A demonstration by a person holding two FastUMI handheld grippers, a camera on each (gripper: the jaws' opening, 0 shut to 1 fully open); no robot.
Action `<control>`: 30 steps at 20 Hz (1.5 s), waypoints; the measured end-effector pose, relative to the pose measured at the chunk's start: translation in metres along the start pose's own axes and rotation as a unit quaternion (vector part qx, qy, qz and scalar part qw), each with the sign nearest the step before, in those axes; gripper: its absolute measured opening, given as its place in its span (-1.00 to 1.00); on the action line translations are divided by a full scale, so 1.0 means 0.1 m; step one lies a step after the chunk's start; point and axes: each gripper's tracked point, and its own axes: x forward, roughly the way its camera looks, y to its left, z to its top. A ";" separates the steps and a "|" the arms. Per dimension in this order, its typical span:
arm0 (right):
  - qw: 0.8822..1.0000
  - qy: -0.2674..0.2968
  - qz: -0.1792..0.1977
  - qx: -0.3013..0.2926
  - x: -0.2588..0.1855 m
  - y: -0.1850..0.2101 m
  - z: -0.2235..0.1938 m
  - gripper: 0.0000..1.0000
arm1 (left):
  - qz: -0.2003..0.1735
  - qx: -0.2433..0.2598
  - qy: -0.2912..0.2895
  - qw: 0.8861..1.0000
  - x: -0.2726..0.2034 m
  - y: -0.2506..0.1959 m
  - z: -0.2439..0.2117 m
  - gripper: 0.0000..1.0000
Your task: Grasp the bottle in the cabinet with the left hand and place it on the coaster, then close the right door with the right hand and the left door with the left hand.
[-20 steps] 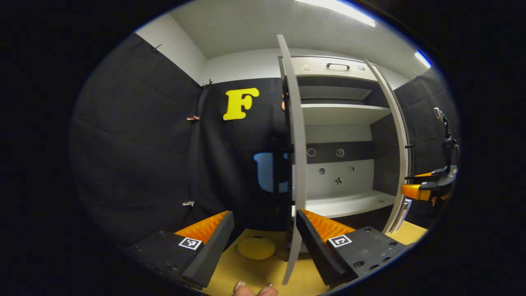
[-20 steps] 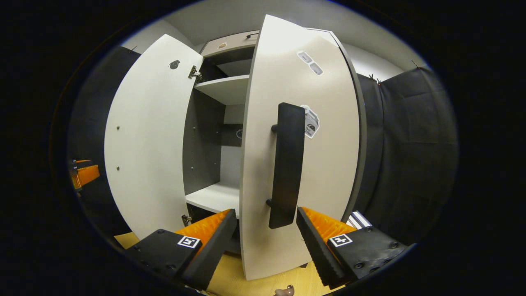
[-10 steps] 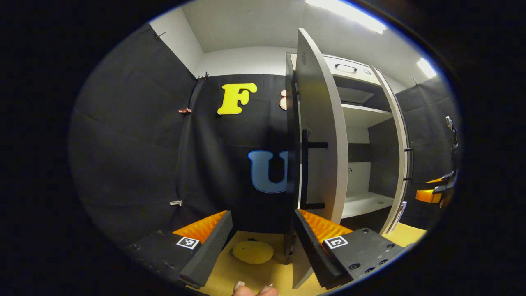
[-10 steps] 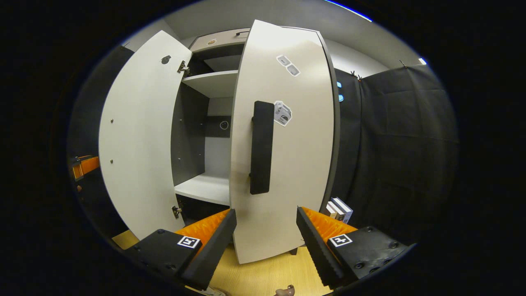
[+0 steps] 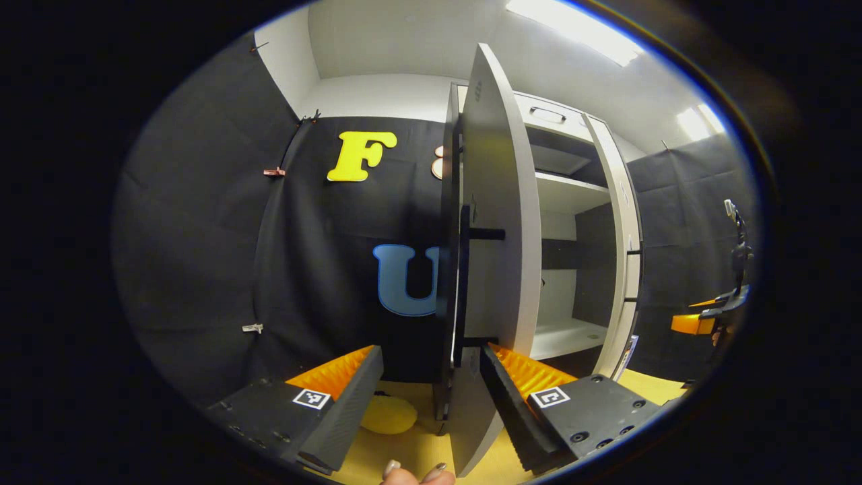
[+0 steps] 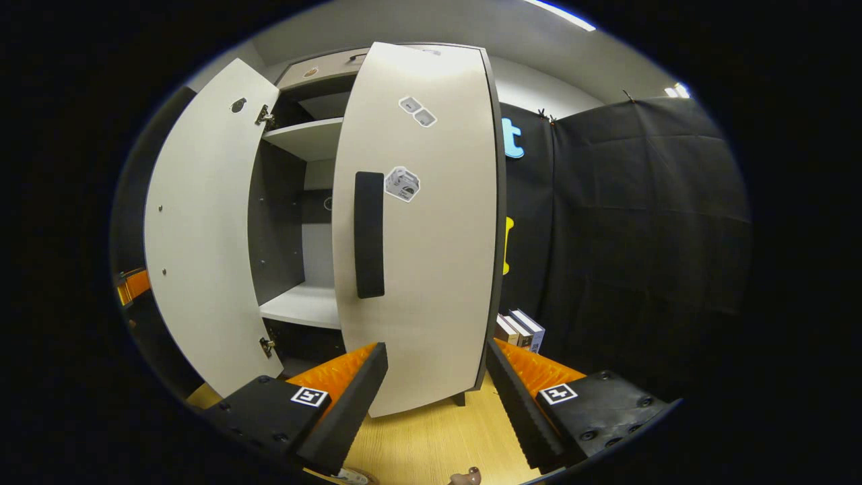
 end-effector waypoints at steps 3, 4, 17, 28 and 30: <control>1.000 0.004 0.012 -0.005 0.07 0.00 0.00 0.95 | -0.003 0.008 0.006 1.000 0.02 -0.13 0.01 0.85; 1.000 0.004 0.019 -0.004 0.10 0.02 0.01 0.95 | -0.003 0.015 0.007 1.000 0.03 -0.19 0.02 0.86; 0.993 -0.020 0.113 -0.006 0.57 -0.12 0.30 0.95 | -0.037 0.000 0.011 0.999 0.33 -1.50 -0.08 0.89; 0.990 -0.025 0.139 0.009 0.49 -0.09 0.30 0.95 | -0.041 0.009 0.017 0.999 0.21 -1.67 -0.06 0.83; 0.990 -0.030 0.139 0.013 0.46 -0.04 0.34 0.95 | -0.050 0.010 0.017 0.999 0.20 -1.68 -0.05 0.89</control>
